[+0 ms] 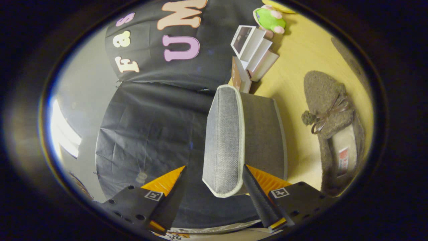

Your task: Open the storage box then place both shoes into the box .Put the left shoe in first, then the right shoe, with the right side of both shoes facing outward in a uniform manner.

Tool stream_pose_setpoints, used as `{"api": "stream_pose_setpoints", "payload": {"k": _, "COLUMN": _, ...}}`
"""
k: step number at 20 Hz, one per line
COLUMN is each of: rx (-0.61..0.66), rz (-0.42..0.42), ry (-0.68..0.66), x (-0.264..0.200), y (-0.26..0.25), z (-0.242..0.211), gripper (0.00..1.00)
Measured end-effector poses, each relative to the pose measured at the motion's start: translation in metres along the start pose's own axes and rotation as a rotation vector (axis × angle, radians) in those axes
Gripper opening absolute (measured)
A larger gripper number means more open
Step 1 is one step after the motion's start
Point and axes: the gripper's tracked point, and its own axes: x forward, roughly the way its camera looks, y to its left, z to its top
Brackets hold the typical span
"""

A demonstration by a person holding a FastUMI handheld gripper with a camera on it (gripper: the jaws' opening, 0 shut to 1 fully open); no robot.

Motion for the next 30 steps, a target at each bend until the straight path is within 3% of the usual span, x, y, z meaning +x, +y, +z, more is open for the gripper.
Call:
{"api": "stream_pose_setpoints", "payload": {"k": 7, "rx": 0.008, "rz": -0.021, "ry": 0.063, "x": 0.016, "y": -0.015, "z": -0.015, "gripper": 0.97}}
{"api": "stream_pose_setpoints", "payload": {"k": 11, "rx": 0.008, "rz": -0.027, "ry": 0.086, "x": 0.018, "y": -0.019, "z": -0.020, "gripper": 0.51}}
{"api": "stream_pose_setpoints", "payload": {"k": 12, "rx": 0.018, "rz": 0.014, "ry": 0.062, "x": 0.005, "y": -0.010, "z": -0.011, "gripper": 0.42}}
{"api": "stream_pose_setpoints", "payload": {"k": 14, "rx": 0.017, "rz": 0.018, "ry": 0.017, "x": 0.014, "y": -0.005, "z": -0.001, "gripper": 0.23}}
{"api": "stream_pose_setpoints", "payload": {"k": 16, "rx": -0.022, "rz": 0.016, "ry": 0.056, "x": 0.011, "y": 0.000, "z": -0.011, "gripper": 0.05}}
{"api": "stream_pose_setpoints", "payload": {"k": 21, "rx": -0.109, "rz": 0.063, "ry": 0.088, "x": 0.006, "y": 0.053, "z": -0.017, "gripper": 0.05}}
{"api": "stream_pose_setpoints", "payload": {"k": 30, "rx": -0.256, "rz": 0.112, "ry": 0.110, "x": 0.051, "y": 0.154, "z": -0.041, "gripper": 0.05}}
